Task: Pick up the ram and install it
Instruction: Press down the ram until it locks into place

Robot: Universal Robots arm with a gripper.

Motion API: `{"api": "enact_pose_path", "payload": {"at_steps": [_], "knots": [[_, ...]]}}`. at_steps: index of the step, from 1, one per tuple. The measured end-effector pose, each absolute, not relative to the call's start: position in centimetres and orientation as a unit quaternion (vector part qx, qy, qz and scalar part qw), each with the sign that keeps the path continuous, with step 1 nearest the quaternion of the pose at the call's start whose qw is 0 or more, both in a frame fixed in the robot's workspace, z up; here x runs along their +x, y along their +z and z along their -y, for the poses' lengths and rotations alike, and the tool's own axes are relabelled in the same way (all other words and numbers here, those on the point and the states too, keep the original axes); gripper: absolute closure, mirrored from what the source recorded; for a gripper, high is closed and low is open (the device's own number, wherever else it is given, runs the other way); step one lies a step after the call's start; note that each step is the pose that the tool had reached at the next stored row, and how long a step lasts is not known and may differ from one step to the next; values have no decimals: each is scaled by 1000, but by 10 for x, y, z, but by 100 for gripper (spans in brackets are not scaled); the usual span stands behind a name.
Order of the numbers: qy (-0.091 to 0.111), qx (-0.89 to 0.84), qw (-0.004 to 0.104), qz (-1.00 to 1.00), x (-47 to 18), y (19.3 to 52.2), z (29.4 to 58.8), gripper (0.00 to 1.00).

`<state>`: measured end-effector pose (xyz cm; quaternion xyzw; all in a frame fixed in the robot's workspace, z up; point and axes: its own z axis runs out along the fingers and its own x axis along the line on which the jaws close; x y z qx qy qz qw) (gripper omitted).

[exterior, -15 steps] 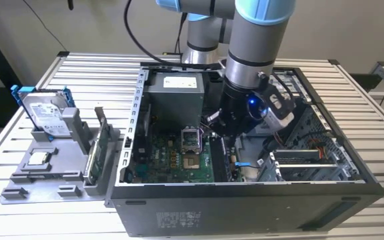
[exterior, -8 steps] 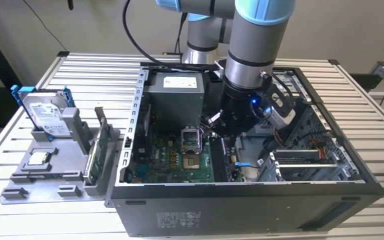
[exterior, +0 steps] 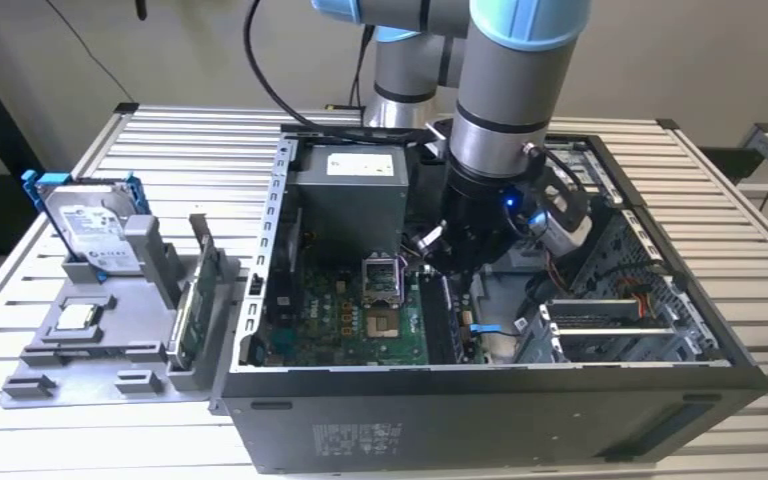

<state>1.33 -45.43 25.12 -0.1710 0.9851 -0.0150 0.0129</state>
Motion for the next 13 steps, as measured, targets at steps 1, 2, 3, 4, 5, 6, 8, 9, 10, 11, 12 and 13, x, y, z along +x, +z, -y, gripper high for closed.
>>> {"api": "enact_pose_path", "payload": {"at_steps": [1,2,3,4,5,6,8,9,10,11,12,13], "knots": [[-15,-175,13,-984,13,251,454,89],[-15,-179,13,-984,13,251,454,89],[-15,-184,13,-983,13,251,454,89],[-15,-190,13,-982,13,251,454,89],[-15,-198,13,-980,13,251,454,89],[-14,-206,14,-978,13,251,454,89],[-14,-222,14,-975,13,251,454,89],[-13,-229,14,-973,13,251,454,89],[-12,-236,15,-972,13,251,454,89],[-11,-243,15,-970,13,251,454,89],[-10,-248,15,-969,13,251,454,89],[-9,-252,15,-968,13,251,454,89]]}}
